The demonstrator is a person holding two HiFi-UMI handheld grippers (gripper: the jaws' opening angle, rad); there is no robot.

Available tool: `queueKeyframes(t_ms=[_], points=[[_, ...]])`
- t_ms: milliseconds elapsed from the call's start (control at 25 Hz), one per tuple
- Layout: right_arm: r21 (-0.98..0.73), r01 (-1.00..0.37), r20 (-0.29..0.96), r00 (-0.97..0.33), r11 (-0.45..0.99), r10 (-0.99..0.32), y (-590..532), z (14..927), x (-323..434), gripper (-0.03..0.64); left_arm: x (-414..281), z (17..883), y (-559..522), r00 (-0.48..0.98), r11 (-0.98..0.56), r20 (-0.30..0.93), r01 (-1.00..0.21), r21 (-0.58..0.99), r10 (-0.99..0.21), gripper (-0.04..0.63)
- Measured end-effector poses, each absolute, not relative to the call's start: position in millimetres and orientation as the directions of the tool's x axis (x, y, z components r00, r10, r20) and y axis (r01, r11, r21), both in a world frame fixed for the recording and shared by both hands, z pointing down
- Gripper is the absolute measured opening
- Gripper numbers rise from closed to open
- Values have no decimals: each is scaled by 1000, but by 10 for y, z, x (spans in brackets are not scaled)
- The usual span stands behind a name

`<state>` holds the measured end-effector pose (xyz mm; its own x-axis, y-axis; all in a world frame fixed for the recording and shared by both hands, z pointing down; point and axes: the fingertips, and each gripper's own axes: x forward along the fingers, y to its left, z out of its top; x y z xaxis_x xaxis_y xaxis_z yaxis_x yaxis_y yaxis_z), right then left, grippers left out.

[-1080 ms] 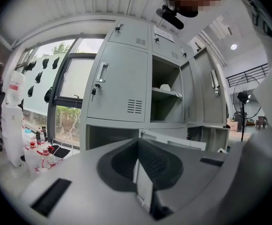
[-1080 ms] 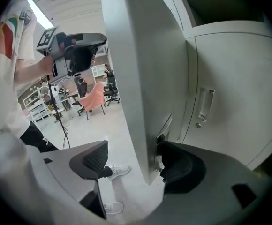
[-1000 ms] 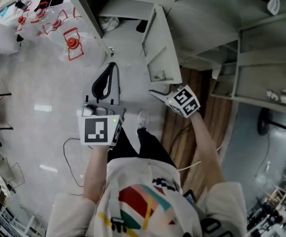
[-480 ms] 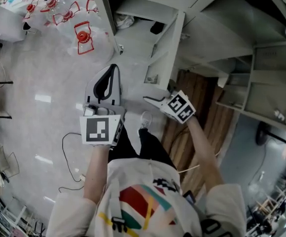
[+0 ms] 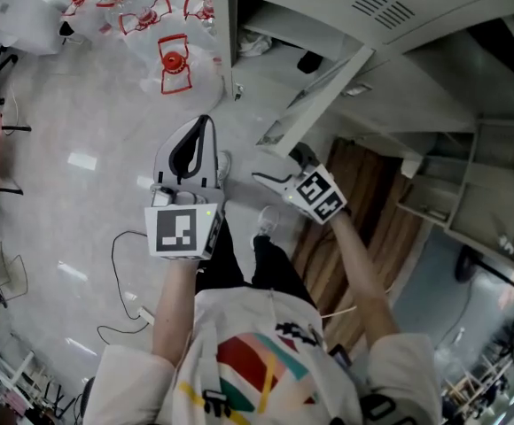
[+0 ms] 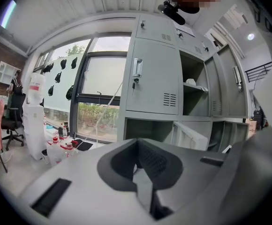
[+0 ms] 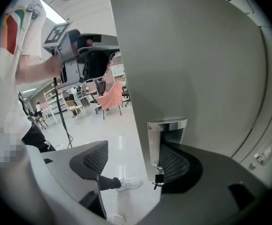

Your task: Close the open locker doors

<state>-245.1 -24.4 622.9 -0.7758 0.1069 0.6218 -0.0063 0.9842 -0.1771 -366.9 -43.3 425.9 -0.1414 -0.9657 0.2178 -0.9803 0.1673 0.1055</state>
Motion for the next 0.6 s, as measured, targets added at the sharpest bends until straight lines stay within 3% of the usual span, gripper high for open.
queueKeyframes(t_ms=[600], points=[[-171, 52, 614, -776, 984, 148, -512, 6262, -3224, 334, -4210, 4349, -678, -178, 206, 235, -973, 102, -956, 6]])
